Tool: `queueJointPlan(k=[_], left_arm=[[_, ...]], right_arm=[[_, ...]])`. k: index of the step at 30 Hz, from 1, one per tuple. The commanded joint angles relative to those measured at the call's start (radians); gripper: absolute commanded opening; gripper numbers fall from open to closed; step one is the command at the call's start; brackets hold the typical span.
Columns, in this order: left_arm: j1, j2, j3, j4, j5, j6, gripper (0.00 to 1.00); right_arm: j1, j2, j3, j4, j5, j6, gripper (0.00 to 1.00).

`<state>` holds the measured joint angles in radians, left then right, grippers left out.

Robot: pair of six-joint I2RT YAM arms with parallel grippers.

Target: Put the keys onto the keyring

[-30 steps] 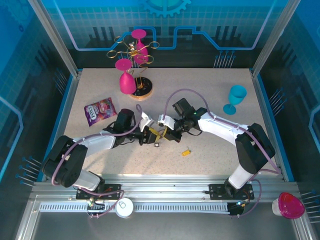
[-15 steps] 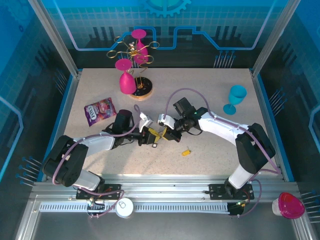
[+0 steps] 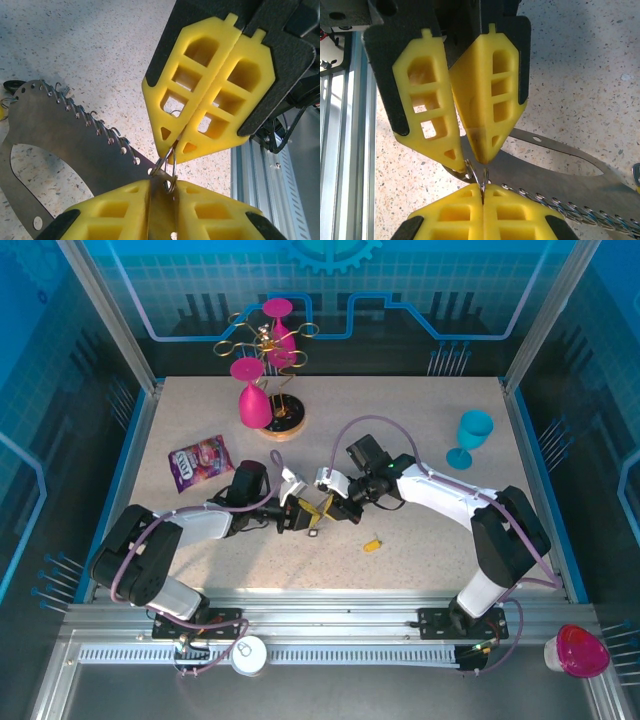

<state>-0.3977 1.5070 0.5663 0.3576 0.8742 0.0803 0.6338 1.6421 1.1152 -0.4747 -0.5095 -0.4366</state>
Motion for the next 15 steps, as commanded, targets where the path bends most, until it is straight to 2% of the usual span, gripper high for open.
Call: queueJointPlan(k=[1, 15], left_arm=[[-0.007, 0.019, 0.028, 0.047, 0.04, 0.006, 0.18], [-0.019, 0.023, 0.029, 0.128, 0.023, -0.024, 0.13]], right_arm=[[0.004, 0.006, 0.043, -0.007, -0.05, 0.014, 0.0], [0.02, 0.045, 0.075, -0.032, -0.058, 0.018, 0.0]])
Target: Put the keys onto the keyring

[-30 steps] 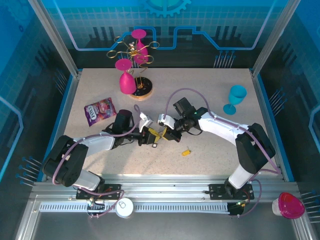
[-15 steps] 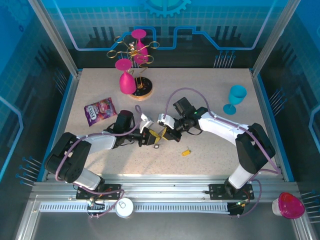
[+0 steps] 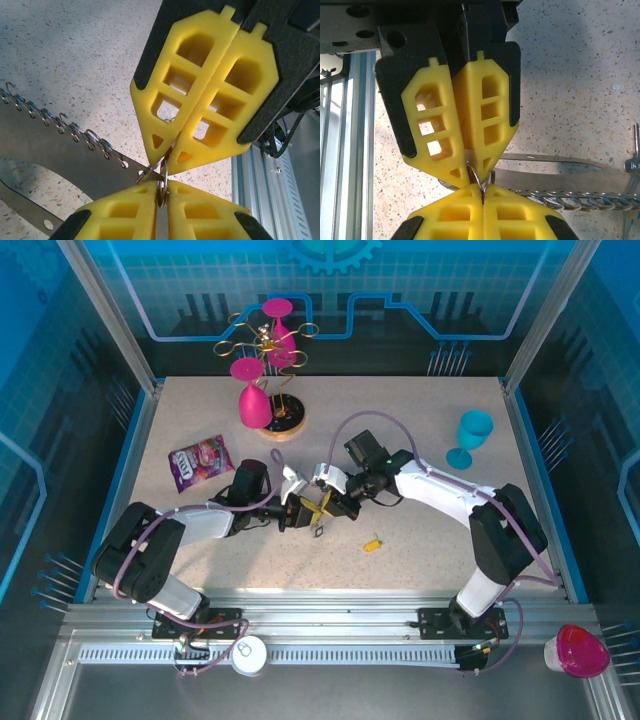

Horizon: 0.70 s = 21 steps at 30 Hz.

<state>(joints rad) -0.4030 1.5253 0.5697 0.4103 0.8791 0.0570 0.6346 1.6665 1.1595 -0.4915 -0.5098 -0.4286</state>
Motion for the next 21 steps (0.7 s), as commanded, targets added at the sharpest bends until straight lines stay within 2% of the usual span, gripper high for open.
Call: queueJointPlan(k=[1, 7, 9, 13, 14, 17, 21], left_arm=[[-0.015, 0.003, 0.025, 0.076, 0.017, 0.003, 0.12], [-0.02, -0.015, 0.006, 0.11, 0.002, 0.03, 0.0], [-0.023, -0.03, -0.009, 0.117, -0.024, 0.053, 0.0], [-0.037, -0.078, -0.047, 0.15, -0.088, 0.111, 0.0], [-0.04, -0.092, -0.055, 0.155, -0.098, 0.132, 0.0], [-0.056, -0.134, -0.092, 0.188, -0.108, 0.228, 0.0], [-0.063, -0.171, -0.131, 0.257, -0.121, 0.297, 0.0]], right_arm=[[0.019, 0.025, 0.034, -0.019, -0.057, 0.01, 0.0], [0.018, 0.025, 0.037, -0.03, -0.052, 0.012, 0.0], [0.008, 0.014, 0.033, -0.025, -0.049, 0.025, 0.0], [-0.024, -0.059, -0.019, 0.041, -0.031, 0.08, 0.36], [-0.038, -0.09, -0.044, 0.073, -0.031, 0.101, 0.4], [-0.082, -0.196, -0.139, 0.2, -0.043, 0.168, 0.49], [-0.1, -0.342, -0.325, 0.402, -0.041, 0.191, 0.48]])
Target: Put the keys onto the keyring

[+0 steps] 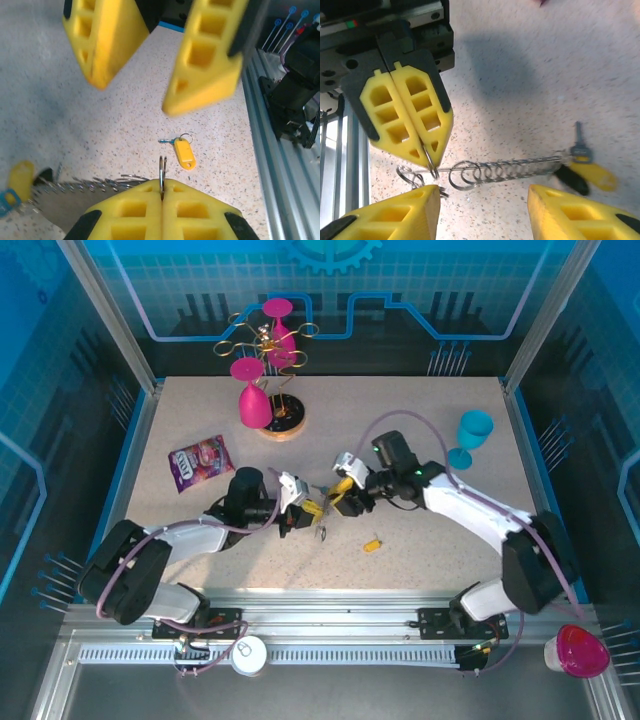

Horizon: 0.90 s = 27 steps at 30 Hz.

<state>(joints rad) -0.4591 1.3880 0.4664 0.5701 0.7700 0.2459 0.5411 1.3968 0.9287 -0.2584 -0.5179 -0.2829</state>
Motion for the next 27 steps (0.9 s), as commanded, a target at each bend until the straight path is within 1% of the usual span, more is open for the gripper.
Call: queueJointPlan(k=[1, 4, 7, 9, 16, 20, 27], left_arm=[[-0.008, -0.042, -0.038, 0.122, -0.015, 0.121, 0.0], [-0.016, -0.059, -0.064, 0.183, -0.022, 0.17, 0.0], [-0.031, -0.074, -0.066, 0.18, -0.028, 0.215, 0.0], [-0.04, -0.084, -0.063, 0.158, -0.036, 0.247, 0.0], [-0.074, -0.118, -0.063, 0.099, -0.116, 0.362, 0.0], [-0.084, -0.133, -0.072, 0.098, -0.152, 0.396, 0.0], [-0.098, -0.139, -0.077, 0.085, -0.18, 0.425, 0.0]], right_arm=[[-0.003, -0.107, -0.147, 0.225, -0.045, 0.028, 0.46], [0.025, -0.188, -0.295, 0.388, -0.06, -0.061, 0.41], [0.054, -0.214, -0.358, 0.463, -0.062, -0.162, 0.38], [0.061, -0.206, -0.357, 0.475, -0.049, -0.192, 0.35], [0.084, -0.174, -0.346, 0.484, 0.018, -0.263, 0.3], [0.097, -0.171, -0.35, 0.483, 0.028, -0.313, 0.27], [0.114, -0.173, -0.352, 0.492, 0.07, -0.334, 0.22]])
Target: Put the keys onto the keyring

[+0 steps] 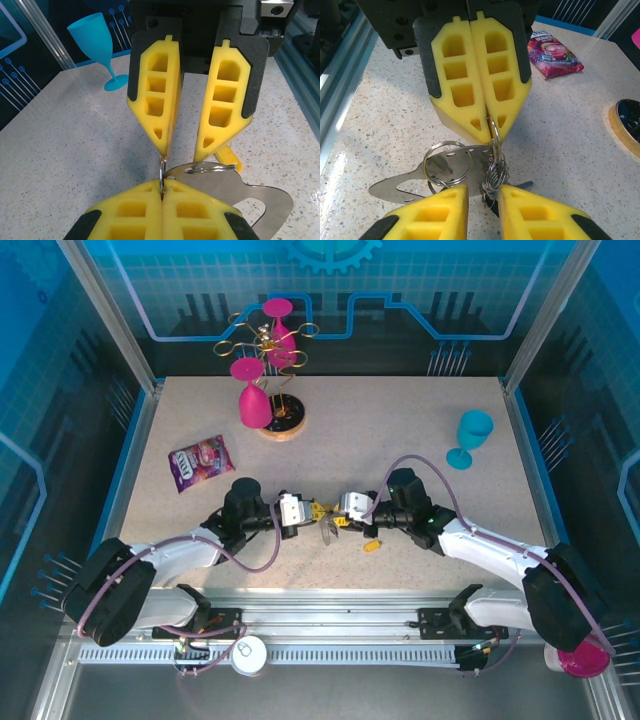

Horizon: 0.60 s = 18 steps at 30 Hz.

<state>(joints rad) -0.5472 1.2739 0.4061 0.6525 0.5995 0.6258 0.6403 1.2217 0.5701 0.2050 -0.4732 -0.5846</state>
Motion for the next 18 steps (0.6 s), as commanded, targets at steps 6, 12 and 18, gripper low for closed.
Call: queueJointPlan(k=[6, 12, 18], left_arm=[[-0.016, -0.031, -0.017, 0.004, -0.062, -0.026, 0.0], [-0.016, -0.039, -0.033, 0.01, -0.111, -0.102, 0.0], [-0.02, -0.039, -0.037, -0.002, -0.146, -0.145, 0.0]], right_arm=[[0.015, -0.027, 0.02, 0.011, 0.145, 0.172, 0.22], [0.015, -0.042, 0.063, -0.149, 0.295, 0.76, 0.19], [0.01, -0.071, 0.094, -0.495, 0.415, 1.16, 0.15]])
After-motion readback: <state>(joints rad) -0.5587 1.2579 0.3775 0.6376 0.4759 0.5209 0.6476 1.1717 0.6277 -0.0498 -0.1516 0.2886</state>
